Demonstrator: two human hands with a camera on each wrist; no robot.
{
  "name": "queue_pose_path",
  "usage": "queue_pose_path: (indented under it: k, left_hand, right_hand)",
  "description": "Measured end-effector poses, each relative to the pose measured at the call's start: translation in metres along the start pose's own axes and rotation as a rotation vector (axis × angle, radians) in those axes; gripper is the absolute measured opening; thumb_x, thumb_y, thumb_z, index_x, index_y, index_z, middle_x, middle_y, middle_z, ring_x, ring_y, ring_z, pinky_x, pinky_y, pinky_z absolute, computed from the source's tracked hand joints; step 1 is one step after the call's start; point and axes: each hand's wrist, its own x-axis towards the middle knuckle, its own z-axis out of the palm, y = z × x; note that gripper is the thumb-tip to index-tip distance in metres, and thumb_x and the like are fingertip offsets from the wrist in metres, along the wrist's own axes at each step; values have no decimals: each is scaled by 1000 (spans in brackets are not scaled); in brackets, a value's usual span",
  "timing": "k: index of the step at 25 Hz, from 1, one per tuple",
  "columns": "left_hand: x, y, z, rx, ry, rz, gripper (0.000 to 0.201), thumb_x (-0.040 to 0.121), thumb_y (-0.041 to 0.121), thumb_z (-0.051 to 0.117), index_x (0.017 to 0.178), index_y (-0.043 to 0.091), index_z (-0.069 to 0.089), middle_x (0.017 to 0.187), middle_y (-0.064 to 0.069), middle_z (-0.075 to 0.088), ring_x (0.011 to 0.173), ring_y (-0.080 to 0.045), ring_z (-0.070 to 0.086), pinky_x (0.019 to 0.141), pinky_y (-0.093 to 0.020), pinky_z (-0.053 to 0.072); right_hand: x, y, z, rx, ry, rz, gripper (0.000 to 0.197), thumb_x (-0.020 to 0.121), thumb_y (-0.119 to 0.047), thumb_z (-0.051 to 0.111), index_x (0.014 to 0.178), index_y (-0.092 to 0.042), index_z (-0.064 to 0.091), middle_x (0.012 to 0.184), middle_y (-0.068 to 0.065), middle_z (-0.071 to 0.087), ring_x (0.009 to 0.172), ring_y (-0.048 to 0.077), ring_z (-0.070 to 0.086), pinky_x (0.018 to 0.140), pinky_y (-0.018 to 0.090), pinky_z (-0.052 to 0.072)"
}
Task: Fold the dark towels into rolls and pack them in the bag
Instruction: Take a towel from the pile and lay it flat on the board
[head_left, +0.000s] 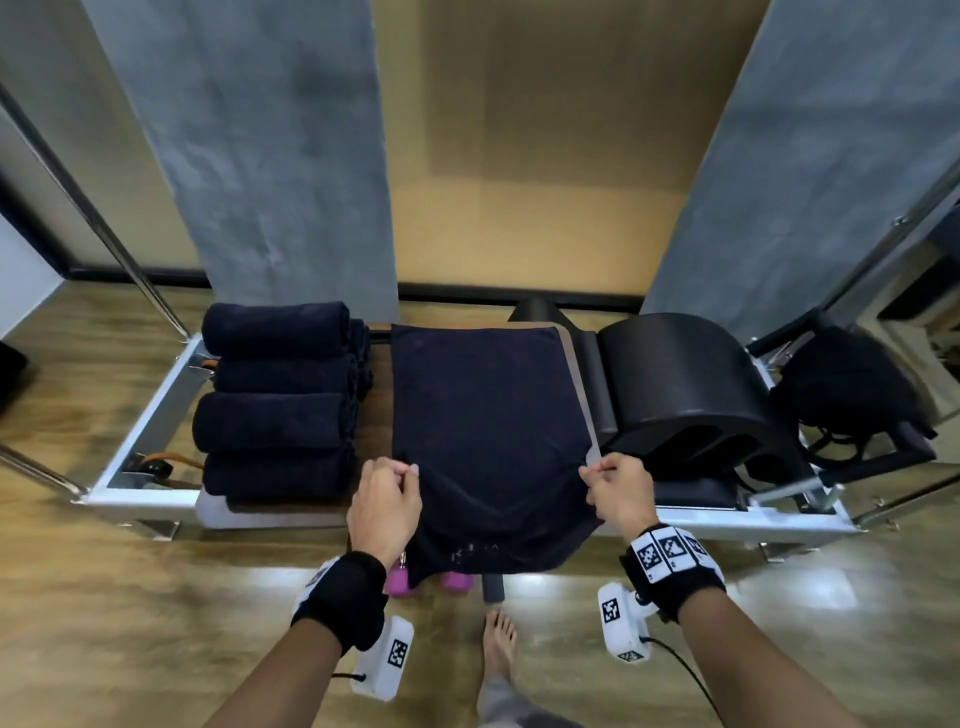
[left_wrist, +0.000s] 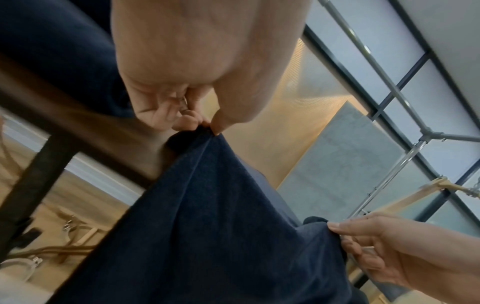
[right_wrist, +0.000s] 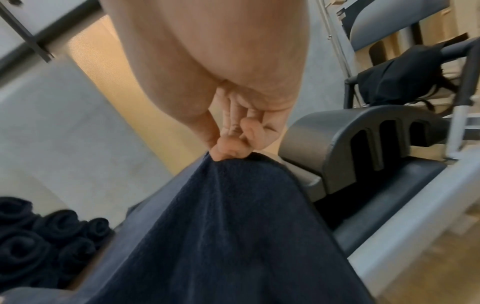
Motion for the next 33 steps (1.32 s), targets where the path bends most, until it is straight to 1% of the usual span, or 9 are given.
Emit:
queue_pose_path:
  k: [4, 9, 12, 15, 18, 21, 25, 30, 33]
  left_hand:
    - [57, 54, -6, -43, 47, 84, 21, 106, 39, 55, 101, 19, 61, 92, -1, 68, 92, -29, 67, 77, -43, 52]
    - [133, 105, 12, -132, -9, 125, 17, 108, 37, 51, 101, 22, 54, 74, 7, 75, 83, -21, 72, 79, -47, 58]
    - [155, 110, 29, -285, -135, 115, 12, 108, 28, 52, 113, 17, 53, 96, 2, 75, 94, -19, 71, 86, -54, 60]
    - [153, 91, 36, -223, -206, 104, 36, 104, 33, 63, 134, 18, 49, 113, 2, 65, 99, -14, 65, 94, -37, 55]
    - [134, 60, 36, -28, -172, 45, 33, 99, 35, 70, 124, 17, 58, 104, 0, 65, 102, -24, 67, 88, -38, 53]
    - [105, 34, 33, 203, -217, -66, 42, 96, 43, 72, 123, 15, 58, 119, -6, 67, 114, -33, 67, 88, -40, 52]
    - [69, 10, 28, 337, -290, -90, 48, 94, 48, 71, 125, 16, 52, 126, -9, 67, 119, -35, 65, 89, -41, 50]
    - [45, -4, 22, 124, -163, -127, 15, 100, 32, 66, 100, 18, 63, 103, -8, 74, 101, -32, 72, 86, -40, 56]
    - [37, -9, 18, -331, -57, -144, 15, 107, 15, 56, 121, 11, 51, 87, -12, 76, 63, -21, 75, 63, -46, 64]
  right_hand:
    - [42, -74, -1, 155, -34, -146, 19, 97, -20, 71, 84, -9, 65, 55, 7, 70, 39, 16, 55, 44, 29, 46]
    - [98, -154, 23, 271, -211, -169, 14, 104, -16, 61, 95, -6, 57, 67, 16, 74, 45, 27, 61, 38, 27, 42]
    - [114, -168, 38, 397, -322, -128, 8, 107, -12, 56, 113, -9, 52, 92, 21, 75, 60, 33, 68, 46, 32, 53]
    - [123, -152, 43, 383, -347, -100, 23, 104, -8, 61, 125, -11, 54, 100, 24, 74, 63, 32, 70, 51, 34, 58]
    - [122, -118, 38, 289, -286, -65, 16, 100, -6, 65, 116, -7, 61, 84, 25, 75, 55, 30, 65, 47, 34, 54]
    - [111, -76, 27, 106, -185, -19, 17, 93, -7, 73, 105, -9, 61, 60, 15, 70, 40, 24, 56, 37, 26, 42]
    - [71, -20, 15, -32, -246, 102, 33, 87, -6, 80, 100, -12, 50, 46, 11, 62, 28, 21, 49, 29, 21, 30]
    - [32, -7, 10, 195, -263, 165, 21, 99, -4, 67, 99, -5, 46, 58, 23, 67, 33, 26, 57, 32, 24, 41]
    - [17, -15, -4, 693, -220, 150, 20, 100, 7, 60, 114, -4, 52, 94, 30, 74, 73, 37, 77, 60, 37, 64]
